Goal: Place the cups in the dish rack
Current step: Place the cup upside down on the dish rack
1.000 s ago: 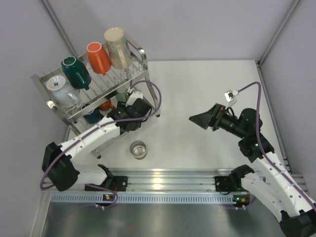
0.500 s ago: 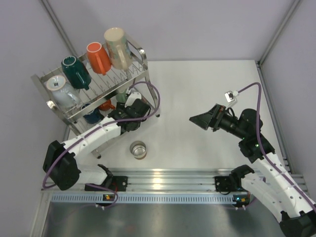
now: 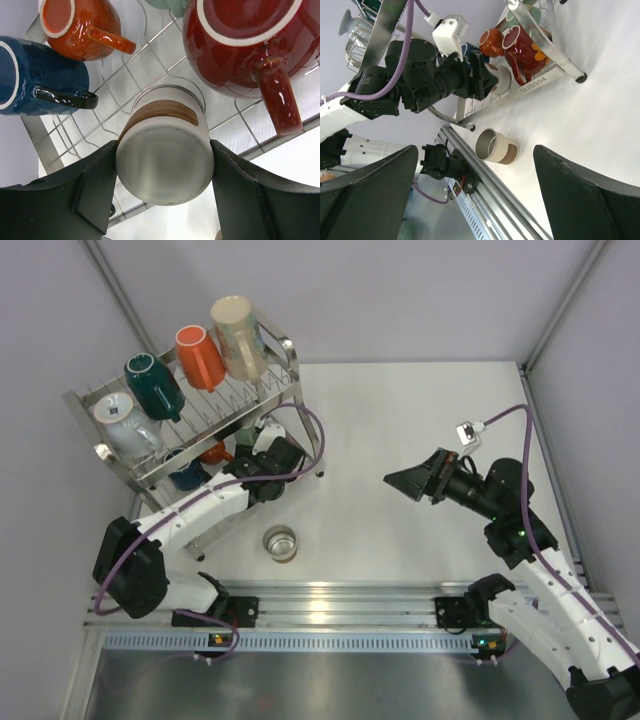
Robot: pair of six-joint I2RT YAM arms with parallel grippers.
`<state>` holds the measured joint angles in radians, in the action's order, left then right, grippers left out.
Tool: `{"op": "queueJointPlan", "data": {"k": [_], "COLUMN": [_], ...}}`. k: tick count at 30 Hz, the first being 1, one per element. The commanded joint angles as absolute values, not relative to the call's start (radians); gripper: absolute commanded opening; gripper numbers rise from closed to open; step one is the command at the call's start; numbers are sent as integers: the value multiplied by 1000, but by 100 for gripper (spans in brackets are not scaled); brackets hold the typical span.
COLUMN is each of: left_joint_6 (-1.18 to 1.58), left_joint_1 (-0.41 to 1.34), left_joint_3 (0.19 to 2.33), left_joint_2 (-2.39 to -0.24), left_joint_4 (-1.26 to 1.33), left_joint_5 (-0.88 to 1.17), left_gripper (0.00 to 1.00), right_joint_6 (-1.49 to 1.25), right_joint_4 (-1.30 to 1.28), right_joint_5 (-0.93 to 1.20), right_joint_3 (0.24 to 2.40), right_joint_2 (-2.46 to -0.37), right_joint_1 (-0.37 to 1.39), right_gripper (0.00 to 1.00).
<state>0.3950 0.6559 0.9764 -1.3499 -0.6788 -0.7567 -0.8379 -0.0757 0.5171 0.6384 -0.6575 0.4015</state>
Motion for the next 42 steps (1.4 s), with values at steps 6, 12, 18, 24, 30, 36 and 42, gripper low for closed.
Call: {"op": "queueJointPlan", "data": {"k": [6,12,18,24,30,36,42], "left_joint_6": [413,400,393,393,384,376,373], "left_joint_1": [647,649,647,647,646,646,646], "left_joint_3": [1011,1028,1034,1035,1037,1043,1051], "left_joint_2": [-1404,-1396,-1376,-1370,-1367,-1368,-1365], "left_joint_4": [-621,-624,-624,-626,-629,-638,-647], "left_joint_5": [-790,-792,-805,-796,-799,-795,-798], "left_gripper": [48,52,60,63,69,73,77], "right_joint_6": [-824,-822,-824,-830,-828,-830,-831], "right_joint_4": [-51,-48,-49,-40,-37,-35,-34], "right_joint_5": [515,514,512,512,512,514,512], "right_joint_3": [683,673,670,663,661,660,658], "right_joint_2": [-663,-663,-661,-663,-664,-669,-670], "right_joint_1": [397,399,399,397,399,399,397], "right_gripper": [99,99,99,100,99,99,99]}}
